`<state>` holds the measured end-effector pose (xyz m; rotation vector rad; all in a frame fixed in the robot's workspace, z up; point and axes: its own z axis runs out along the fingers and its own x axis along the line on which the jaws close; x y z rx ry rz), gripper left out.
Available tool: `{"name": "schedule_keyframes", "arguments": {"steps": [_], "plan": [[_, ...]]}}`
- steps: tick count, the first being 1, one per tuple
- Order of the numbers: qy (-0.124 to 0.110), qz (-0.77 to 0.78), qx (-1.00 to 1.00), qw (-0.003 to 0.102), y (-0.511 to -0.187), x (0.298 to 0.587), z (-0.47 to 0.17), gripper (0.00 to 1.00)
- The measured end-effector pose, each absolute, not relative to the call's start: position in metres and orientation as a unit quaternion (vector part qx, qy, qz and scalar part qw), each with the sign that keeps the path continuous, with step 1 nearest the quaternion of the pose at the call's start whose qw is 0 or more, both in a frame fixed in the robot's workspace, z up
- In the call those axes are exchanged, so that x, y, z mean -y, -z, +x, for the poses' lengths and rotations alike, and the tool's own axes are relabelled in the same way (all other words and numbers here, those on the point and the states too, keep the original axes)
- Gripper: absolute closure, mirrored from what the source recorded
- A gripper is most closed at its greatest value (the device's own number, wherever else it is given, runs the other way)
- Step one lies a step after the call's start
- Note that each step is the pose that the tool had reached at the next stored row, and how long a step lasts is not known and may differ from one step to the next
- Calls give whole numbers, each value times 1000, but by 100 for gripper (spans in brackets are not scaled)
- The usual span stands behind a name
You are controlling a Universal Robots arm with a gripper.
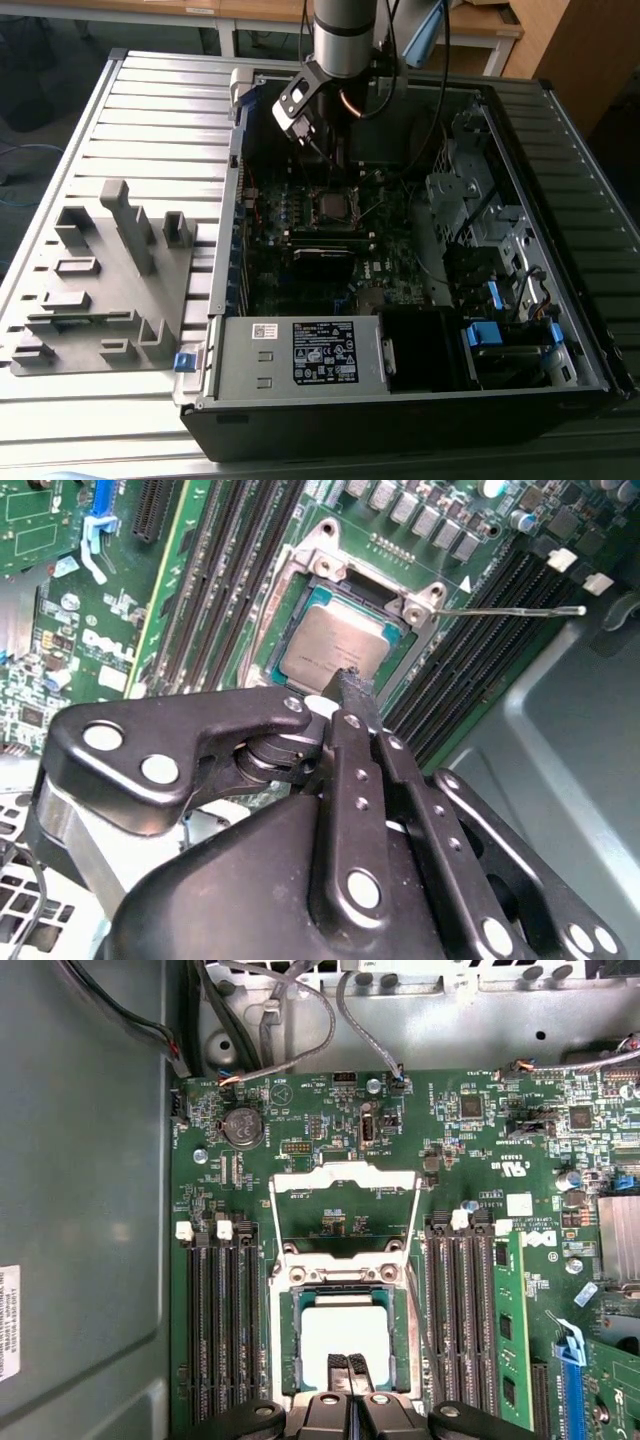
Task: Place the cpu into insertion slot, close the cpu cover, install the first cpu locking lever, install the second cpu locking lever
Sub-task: 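Close the cpu cover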
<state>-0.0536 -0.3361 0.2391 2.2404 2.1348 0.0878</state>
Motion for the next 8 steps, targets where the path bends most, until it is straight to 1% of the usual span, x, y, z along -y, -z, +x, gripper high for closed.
{"name": "schedule_keyframes", "arguments": {"steps": [8], "plan": [[-28, 723, -689, 23, -240, 336, -54, 89]]}}
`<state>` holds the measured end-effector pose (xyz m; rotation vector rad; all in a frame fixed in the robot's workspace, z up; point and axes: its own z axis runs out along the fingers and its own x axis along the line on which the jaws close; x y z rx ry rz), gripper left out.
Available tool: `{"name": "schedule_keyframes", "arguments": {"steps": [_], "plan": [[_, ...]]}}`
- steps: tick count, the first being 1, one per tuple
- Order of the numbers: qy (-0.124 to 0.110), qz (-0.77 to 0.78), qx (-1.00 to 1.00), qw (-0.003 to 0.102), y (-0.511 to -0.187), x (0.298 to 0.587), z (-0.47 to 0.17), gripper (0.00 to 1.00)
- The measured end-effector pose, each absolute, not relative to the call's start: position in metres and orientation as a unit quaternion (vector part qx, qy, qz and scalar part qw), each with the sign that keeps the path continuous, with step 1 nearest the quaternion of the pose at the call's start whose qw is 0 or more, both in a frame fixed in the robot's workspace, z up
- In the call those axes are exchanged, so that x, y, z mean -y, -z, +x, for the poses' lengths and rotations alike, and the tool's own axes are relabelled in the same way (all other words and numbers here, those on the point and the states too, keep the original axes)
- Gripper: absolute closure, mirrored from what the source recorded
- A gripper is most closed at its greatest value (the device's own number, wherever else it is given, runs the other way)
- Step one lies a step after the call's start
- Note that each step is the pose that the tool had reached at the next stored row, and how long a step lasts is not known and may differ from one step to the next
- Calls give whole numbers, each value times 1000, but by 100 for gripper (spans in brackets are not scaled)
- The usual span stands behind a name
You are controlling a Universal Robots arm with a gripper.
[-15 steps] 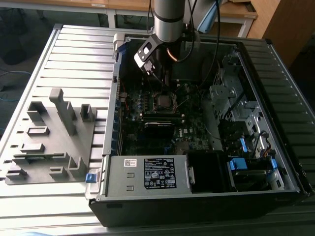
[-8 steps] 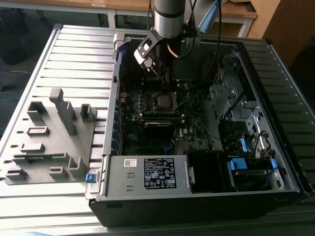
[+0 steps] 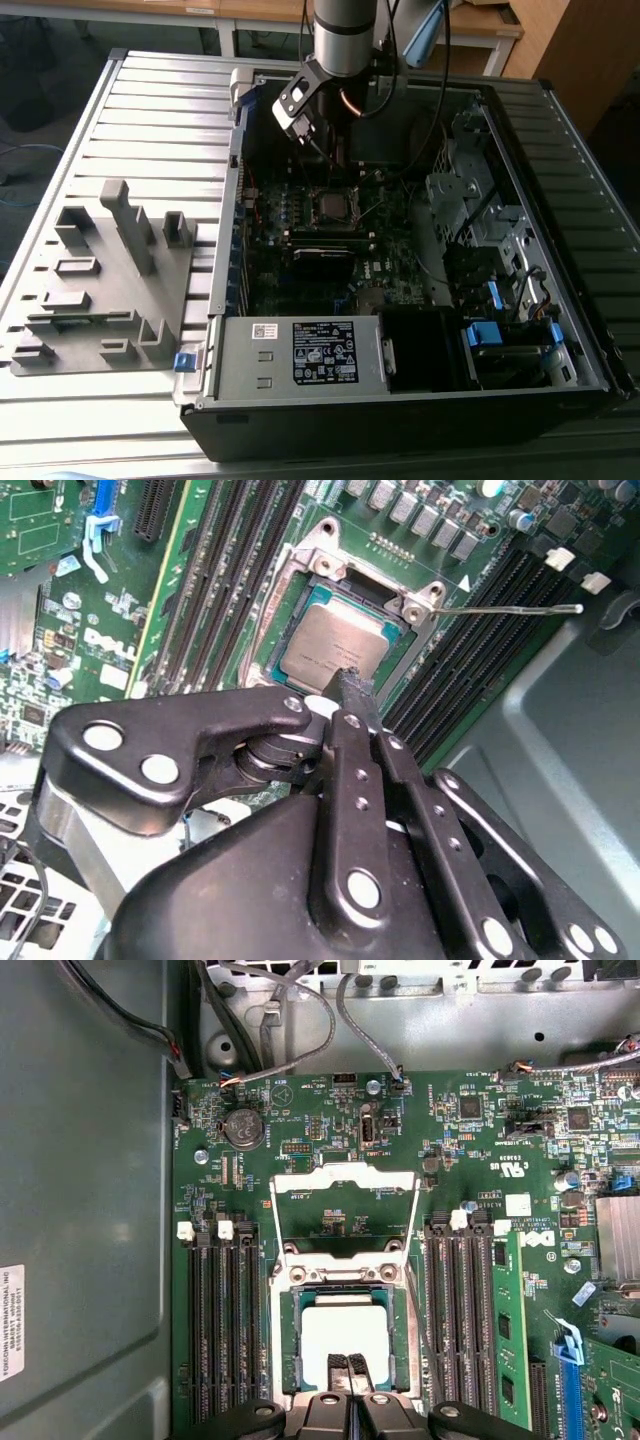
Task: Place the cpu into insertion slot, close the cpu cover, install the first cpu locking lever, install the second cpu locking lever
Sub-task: 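Close the cpu cover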
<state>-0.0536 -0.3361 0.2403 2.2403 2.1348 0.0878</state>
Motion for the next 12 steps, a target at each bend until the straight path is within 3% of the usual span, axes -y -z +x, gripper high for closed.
{"name": "schedule_keyframes", "arguments": {"steps": [12], "plan": [[-28, 723, -689, 23, -245, 336, -54, 89]]}}
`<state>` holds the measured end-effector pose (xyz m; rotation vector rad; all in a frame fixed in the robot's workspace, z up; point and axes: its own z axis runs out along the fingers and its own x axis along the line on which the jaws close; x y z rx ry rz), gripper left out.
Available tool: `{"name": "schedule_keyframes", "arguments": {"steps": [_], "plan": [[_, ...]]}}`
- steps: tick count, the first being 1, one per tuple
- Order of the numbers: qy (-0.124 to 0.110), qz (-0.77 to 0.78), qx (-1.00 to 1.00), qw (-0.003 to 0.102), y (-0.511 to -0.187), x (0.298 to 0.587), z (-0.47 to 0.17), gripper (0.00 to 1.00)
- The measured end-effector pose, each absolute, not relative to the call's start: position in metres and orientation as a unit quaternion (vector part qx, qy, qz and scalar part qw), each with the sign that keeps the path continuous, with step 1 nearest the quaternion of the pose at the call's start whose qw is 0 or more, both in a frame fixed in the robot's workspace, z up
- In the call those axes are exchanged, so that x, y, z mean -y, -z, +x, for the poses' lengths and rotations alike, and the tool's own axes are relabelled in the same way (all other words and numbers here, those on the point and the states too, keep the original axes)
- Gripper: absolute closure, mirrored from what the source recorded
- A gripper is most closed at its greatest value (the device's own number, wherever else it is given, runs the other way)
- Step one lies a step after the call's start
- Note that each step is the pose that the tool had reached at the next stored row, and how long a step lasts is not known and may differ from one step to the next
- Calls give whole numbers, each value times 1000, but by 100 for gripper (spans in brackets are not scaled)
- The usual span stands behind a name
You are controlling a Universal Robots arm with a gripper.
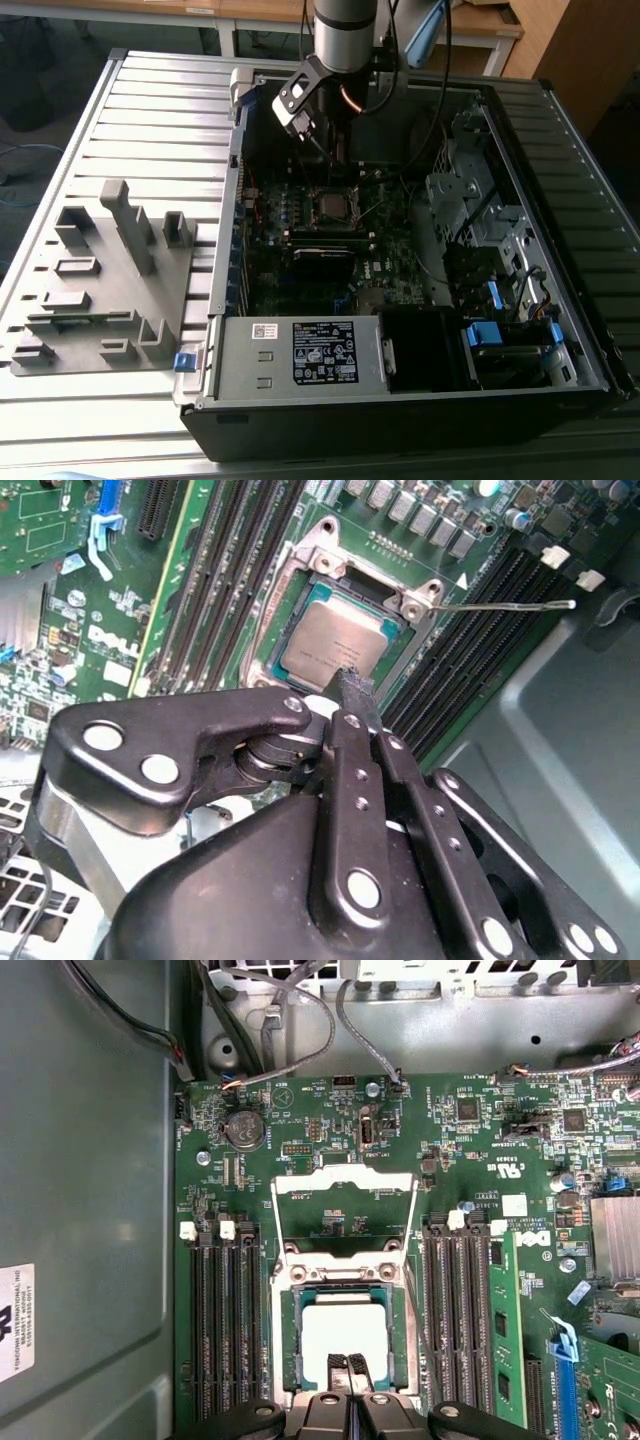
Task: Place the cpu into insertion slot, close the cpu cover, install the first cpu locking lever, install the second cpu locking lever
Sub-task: 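Close the cpu cover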
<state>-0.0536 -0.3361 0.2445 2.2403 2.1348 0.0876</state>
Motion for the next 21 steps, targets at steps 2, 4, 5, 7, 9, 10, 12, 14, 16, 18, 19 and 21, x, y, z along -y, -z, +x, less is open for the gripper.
{"name": "schedule_keyframes", "arguments": {"steps": [2, 4, 5, 7, 9, 10, 12, 14, 16, 18, 19, 21], "plan": [[-28, 723, -689, 23, -246, 336, -54, 89], [-28, 723, -689, 23, -247, 336, -54, 89], [-28, 723, -689, 23, -248, 336, -54, 89], [-28, 723, -689, 23, -250, 336, -54, 89], [-28, 723, -689, 23, -251, 336, -54, 89], [-28, 723, -689, 23, -252, 336, -54, 89], [-28, 723, -689, 23, -254, 336, -54, 89], [-28, 723, -689, 23, -256, 336, -54, 89], [-28, 723, -689, 23, -257, 336, -54, 89], [-29, 723, -689, 23, -258, 336, -54, 89], [-28, 723, -689, 23, -258, 336, -54, 89], [-28, 723, -689, 23, -258, 336, -54, 89]]}}
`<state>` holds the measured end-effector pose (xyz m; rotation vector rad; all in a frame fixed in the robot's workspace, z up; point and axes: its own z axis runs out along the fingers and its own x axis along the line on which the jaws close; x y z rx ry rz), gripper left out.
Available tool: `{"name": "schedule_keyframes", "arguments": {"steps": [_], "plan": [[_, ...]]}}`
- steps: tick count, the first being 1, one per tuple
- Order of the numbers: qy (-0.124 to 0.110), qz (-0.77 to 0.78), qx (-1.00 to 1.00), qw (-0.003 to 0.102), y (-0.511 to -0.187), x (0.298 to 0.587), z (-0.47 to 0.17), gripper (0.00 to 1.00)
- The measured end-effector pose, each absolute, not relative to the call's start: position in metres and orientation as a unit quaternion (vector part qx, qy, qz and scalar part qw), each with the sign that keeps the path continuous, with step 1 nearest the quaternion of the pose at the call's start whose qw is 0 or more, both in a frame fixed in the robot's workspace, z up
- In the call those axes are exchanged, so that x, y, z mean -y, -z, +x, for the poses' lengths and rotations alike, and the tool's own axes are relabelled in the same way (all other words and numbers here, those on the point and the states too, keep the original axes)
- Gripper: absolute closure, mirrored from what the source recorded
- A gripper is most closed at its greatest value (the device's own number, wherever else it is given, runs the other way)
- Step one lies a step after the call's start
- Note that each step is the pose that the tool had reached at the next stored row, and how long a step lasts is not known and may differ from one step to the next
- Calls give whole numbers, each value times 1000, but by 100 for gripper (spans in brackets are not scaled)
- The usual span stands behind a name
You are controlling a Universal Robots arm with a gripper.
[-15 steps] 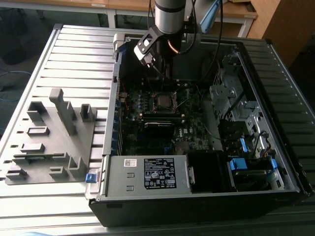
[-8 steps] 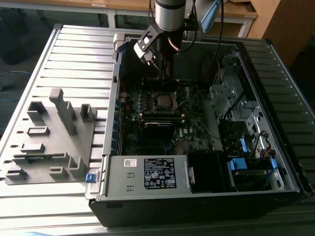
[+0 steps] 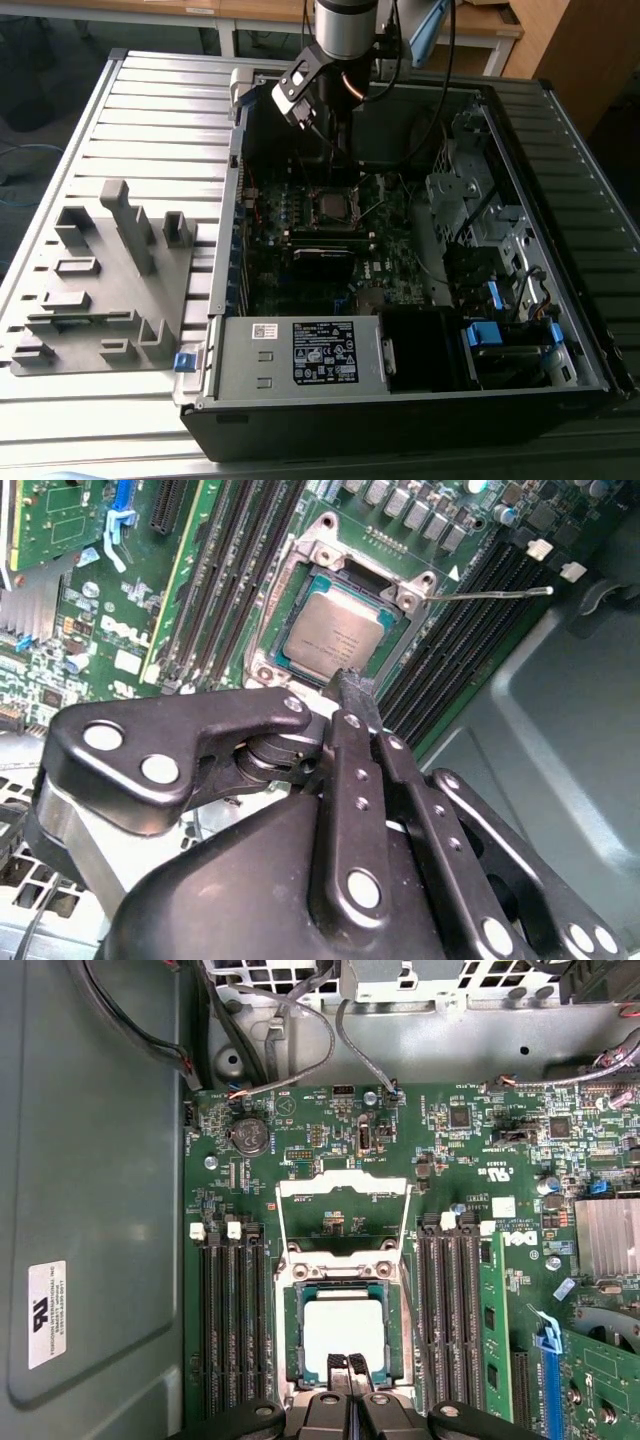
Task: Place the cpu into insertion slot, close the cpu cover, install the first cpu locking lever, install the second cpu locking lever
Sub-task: 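Close the cpu cover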
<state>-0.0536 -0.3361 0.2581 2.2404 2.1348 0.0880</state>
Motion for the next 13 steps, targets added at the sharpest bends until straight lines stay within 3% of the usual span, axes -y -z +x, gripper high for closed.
{"name": "schedule_keyframes", "arguments": {"steps": [13], "plan": [[-28, 723, -689, 23, -261, 336, -54, 89]]}}
